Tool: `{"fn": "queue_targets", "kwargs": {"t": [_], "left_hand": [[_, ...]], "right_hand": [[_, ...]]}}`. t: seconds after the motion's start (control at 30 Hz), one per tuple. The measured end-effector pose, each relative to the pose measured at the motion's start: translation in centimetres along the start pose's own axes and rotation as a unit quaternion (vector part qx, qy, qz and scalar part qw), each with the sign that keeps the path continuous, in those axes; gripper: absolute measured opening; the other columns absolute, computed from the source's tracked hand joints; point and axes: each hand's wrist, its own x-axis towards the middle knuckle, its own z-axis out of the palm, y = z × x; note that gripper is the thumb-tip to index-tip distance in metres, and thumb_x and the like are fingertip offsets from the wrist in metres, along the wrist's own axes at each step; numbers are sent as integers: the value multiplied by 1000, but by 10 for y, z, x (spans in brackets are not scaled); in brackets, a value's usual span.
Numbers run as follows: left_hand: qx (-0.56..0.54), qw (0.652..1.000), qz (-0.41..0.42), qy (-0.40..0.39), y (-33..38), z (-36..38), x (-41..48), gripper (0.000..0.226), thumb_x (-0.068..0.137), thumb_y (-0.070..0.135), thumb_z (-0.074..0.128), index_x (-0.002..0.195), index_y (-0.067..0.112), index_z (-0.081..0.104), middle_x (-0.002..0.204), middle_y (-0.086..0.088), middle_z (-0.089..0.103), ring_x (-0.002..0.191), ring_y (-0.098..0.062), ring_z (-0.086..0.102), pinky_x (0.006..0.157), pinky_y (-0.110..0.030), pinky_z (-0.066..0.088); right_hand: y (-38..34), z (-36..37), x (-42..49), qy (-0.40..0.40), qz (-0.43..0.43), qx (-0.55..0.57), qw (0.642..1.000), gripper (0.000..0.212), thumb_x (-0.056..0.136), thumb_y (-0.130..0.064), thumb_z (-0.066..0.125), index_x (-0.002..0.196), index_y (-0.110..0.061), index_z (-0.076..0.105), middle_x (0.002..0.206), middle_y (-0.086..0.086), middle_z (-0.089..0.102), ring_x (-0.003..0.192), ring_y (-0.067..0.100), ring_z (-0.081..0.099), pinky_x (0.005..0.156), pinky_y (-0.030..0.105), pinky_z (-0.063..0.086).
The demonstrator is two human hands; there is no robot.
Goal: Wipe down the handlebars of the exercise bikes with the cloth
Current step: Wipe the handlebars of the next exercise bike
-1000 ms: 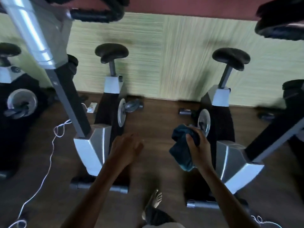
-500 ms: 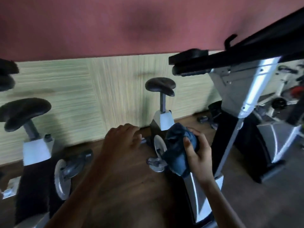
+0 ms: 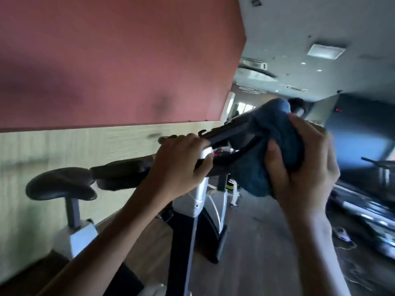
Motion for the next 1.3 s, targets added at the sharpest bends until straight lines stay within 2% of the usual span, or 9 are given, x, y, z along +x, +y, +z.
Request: {"fn": "queue_targets", "kwargs": {"t": [0.17, 0.27, 0.4, 0.57, 0.7, 0.83, 1.03, 1.13, 1.3], "left_hand": [[-61, 998, -7, -11, 2, 18, 1, 51, 99, 43, 21, 89, 19, 65, 77, -1, 68, 71, -24, 65, 61, -35, 47], [-73, 997, -25, -19, -3, 18, -4, 58, 97, 53, 16, 87, 22, 64, 72, 2, 65, 67, -21, 65, 59, -35, 49], [-90, 996, -2, 18, -7, 21, -8, 47, 98, 47, 27, 75, 20, 58, 61, -1, 58, 55, -27, 61, 49, -36, 45], [-94, 995, 10, 0, -12, 22, -9, 46, 98, 46, 27, 75, 18, 55, 60, -1, 55, 51, -27, 57, 49, -32, 33], [-120, 993, 13, -14, -13, 20, -9, 46, 97, 47, 27, 76, 17, 55, 62, -3, 56, 53, -29, 57, 50, -35, 42], [-121, 991, 8, -51, -10, 14, -6, 48, 96, 48, 26, 76, 17, 57, 62, -2, 57, 53, -27, 57, 54, -33, 39], [-99, 993, 67, -8, -41, -29, -10, 39, 92, 43, 45, 101, 15, 70, 76, -1, 70, 65, -25, 66, 66, -39, 52], [-58, 995, 70, -36, -82, -45, -17, 46, 92, 47, 43, 109, 13, 68, 83, -4, 72, 68, -26, 66, 65, -37, 50], [-92, 988, 16, -121, -122, -32, -29, 64, 86, 71, 20, 111, 30, 61, 104, 8, 67, 86, -16, 64, 66, -31, 41]], "right_hand": [[30, 11, 29, -152, -182, -209, 949, 31, 92, -30, 62, 112, -7, 67, 108, 9, 68, 101, 31, 62, 87, 42, 46], [25, 21, 8, -248, -227, -198, 921, 31, 89, -33, 63, 111, -12, 71, 117, 5, 69, 118, 26, 61, 99, 44, 45], [27, 22, 12, -304, -276, -182, 893, 27, 93, -28, 58, 113, -12, 70, 119, 5, 68, 118, 25, 61, 99, 44, 46], [20, 26, 31, -268, -191, -224, 917, 24, 90, -21, 59, 106, -6, 70, 113, 8, 69, 114, 27, 62, 103, 45, 42], [19, 24, 24, -359, -240, -177, 884, 29, 91, -26, 57, 108, -8, 71, 113, 7, 70, 113, 25, 63, 105, 42, 41], [25, 23, 46, -328, -199, -215, 898, 29, 87, -25, 60, 107, -7, 69, 110, 11, 69, 105, 30, 64, 99, 46, 44], [-1, 30, 6, -327, -171, -197, 908, 30, 89, -27, 59, 109, -7, 70, 113, 8, 69, 115, 27, 62, 106, 44, 40], [5, 24, 20, -330, -184, -216, 900, 32, 92, -29, 56, 111, -7, 68, 115, 8, 69, 115, 25, 60, 107, 42, 38], [-36, 57, -15, -249, -27, -239, 938, 29, 90, -26, 54, 106, -6, 67, 108, 8, 68, 108, 24, 55, 106, 44, 36]]}}
